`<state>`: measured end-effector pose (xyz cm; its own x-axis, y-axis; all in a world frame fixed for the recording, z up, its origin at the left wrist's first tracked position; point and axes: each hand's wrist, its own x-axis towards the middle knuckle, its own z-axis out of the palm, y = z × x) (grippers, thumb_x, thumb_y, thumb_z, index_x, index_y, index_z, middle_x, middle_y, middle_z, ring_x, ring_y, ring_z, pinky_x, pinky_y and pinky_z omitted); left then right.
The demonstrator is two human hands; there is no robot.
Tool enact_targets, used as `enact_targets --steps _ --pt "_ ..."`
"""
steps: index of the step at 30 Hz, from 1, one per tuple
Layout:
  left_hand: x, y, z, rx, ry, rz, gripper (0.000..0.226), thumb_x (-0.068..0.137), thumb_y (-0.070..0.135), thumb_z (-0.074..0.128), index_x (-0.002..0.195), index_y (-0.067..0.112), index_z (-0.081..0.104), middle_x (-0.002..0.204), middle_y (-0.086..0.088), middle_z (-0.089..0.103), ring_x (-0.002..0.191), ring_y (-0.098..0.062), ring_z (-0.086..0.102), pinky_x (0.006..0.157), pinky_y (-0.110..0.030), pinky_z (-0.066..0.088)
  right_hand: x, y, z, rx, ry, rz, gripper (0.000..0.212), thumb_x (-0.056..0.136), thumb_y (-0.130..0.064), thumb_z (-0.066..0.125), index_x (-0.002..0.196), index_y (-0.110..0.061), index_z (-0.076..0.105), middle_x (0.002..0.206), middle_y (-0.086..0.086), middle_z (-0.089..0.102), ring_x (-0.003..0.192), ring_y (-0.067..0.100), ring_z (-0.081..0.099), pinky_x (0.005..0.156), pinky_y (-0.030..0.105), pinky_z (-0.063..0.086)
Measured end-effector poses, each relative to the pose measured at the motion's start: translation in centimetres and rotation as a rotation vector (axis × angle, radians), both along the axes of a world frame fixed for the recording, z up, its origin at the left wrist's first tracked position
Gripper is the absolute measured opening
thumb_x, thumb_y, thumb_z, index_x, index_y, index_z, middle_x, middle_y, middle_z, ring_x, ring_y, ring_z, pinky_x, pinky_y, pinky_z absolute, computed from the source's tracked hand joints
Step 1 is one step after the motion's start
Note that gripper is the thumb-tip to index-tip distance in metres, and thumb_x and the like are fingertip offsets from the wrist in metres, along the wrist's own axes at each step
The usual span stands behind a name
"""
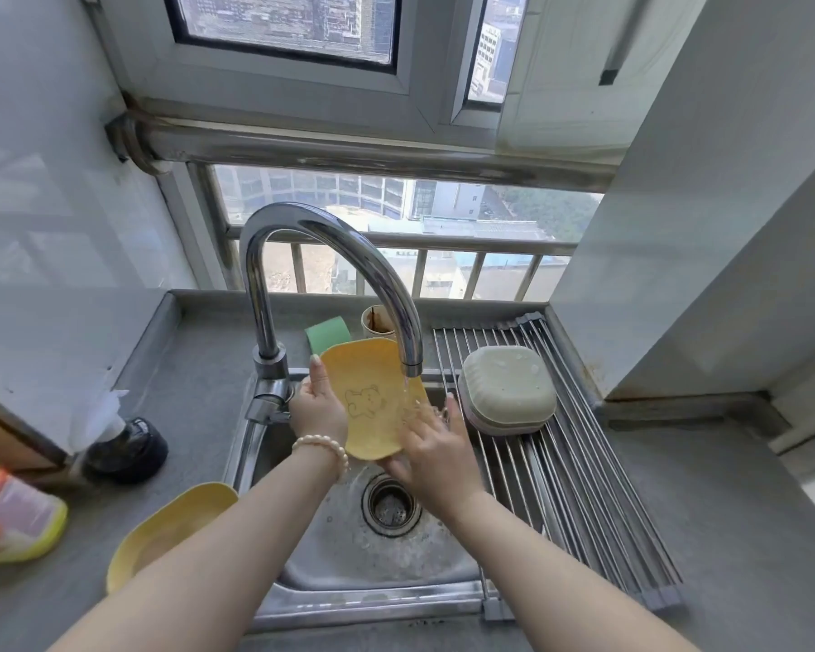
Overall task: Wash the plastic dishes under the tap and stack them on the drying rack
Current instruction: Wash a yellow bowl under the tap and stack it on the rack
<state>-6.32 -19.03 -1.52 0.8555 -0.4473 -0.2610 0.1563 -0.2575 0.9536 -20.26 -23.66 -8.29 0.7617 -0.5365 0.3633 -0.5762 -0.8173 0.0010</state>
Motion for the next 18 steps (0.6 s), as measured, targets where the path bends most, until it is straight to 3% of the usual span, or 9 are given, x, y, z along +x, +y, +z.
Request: enact_targets --steps 2,3,6,8,10,11,13,16,18 --pt "0.5 0.1 0.1 0.061 -0.01 -0.018 0.054 0.096 0.053 0.026 0.07 0.011 0.047 0.062 -0.011 0.044 0.058 -0.021 0.048 0.054 -0.029 0.039 -0.5 -0.5 -0.1 -0.058 0.104 0.013 0.055 0.089 -0.05 0.041 0.123 -0.014 0.064 0.127 0.002 0.062 0.127 0.026 0.051 0.112 0.056 0.012" --pt "0.8 0.1 0.2 0.121 -0.013 -0.053 0.057 0.097 0.053 0.025 0.074 0.007 0.05 0.067 -0.014 0.048 0.064 -0.025 0.051 0.055 -0.03 0.04 -0.8 -0.7 -0.2 -0.081 0.119 0.02 0.055 0.087 -0.047 0.05 0.129 -0.012 0.059 0.134 0.003 0.057 0.132 0.028 0.044 0.112 0.055 0.006" --pt "1.6 0.6 -0.2 0.232 0.045 -0.136 0.054 0.097 0.053 0.028 0.066 0.01 0.039 0.063 -0.004 0.038 0.056 -0.016 0.037 0.049 -0.026 0.029 -0.9 -1.0 -0.3 -0.103 0.161 0.061 0.06 0.07 -0.016 0.077 0.127 -0.008 0.061 0.134 0.007 0.057 0.134 0.032 0.041 0.116 0.053 0.001" --pt "2.0 0.7 -0.5 0.153 0.207 -0.171 0.04 0.097 0.042 0.045 0.073 0.01 0.048 0.073 -0.006 0.052 0.063 -0.015 0.047 0.057 -0.027 0.042 -0.6 -0.7 -0.2 -0.095 0.143 0.095 0.044 0.064 -0.009 0.081 0.108 -0.01 0.072 0.118 0.007 0.068 0.123 0.031 0.054 0.117 0.051 0.012" --pt "1.2 1.1 -0.3 -0.046 0.462 -0.237 0.016 0.09 0.017 0.057 0.103 0.007 0.056 0.097 -0.015 0.061 0.078 -0.026 0.061 0.066 -0.037 0.056 -0.3 -0.2 0.1 -0.082 0.04 0.087 0.027 0.053 -0.01 0.087 0.078 -0.012 0.076 0.088 0.007 0.075 0.094 0.025 0.07 0.108 0.045 0.03" --pt "0.3 1.3 -0.3 -0.142 0.551 -0.267 0.03 0.087 0.006 0.056 0.116 0.008 0.051 0.105 -0.018 0.061 0.085 -0.033 0.063 0.07 -0.043 0.057 0.2 0.1 0.5 -0.05 -0.012 0.074 0.026 0.049 -0.009 0.089 0.07 -0.013 0.074 0.076 0.006 0.074 0.078 0.021 0.071 0.103 0.042 0.039" --pt "-1.8 1.8 -0.7 -0.232 0.569 -0.224 0.048 0.082 -0.008 0.055 0.125 0.011 0.048 0.111 -0.02 0.061 0.095 -0.037 0.063 0.078 -0.047 0.056 1.4 1.0 1.6 0.012 -0.098 0.045 0.026 0.044 -0.006 0.089 0.064 -0.014 0.074 0.06 0.002 0.069 0.055 0.015 0.066 0.09 0.037 0.051" --pt "-2.8 2.3 -0.9 -0.302 0.615 -0.08 0.044 0.081 -0.002 0.059 0.123 0.008 0.053 0.107 -0.016 0.064 0.094 -0.034 0.062 0.078 -0.044 0.052 3.0 2.6 2.9 0.085 -0.262 0.064 0.024 0.047 -0.001 0.083 0.059 -0.016 0.069 0.05 -0.003 0.063 0.045 0.014 0.059 0.071 0.03 0.057" --pt "-1.8 2.0 -0.9 -0.31 0.716 -0.049 0.052 0.076 0.017 0.063 0.124 0.0 0.054 0.11 -0.021 0.064 0.095 -0.037 0.062 0.079 -0.044 0.05 3.2 3.3 2.8 0.174 -0.412 0.055 0.015 0.062 -0.003 0.07 0.069 -0.017 0.071 0.059 -0.003 0.067 0.053 0.015 0.062 0.071 0.028 0.055"
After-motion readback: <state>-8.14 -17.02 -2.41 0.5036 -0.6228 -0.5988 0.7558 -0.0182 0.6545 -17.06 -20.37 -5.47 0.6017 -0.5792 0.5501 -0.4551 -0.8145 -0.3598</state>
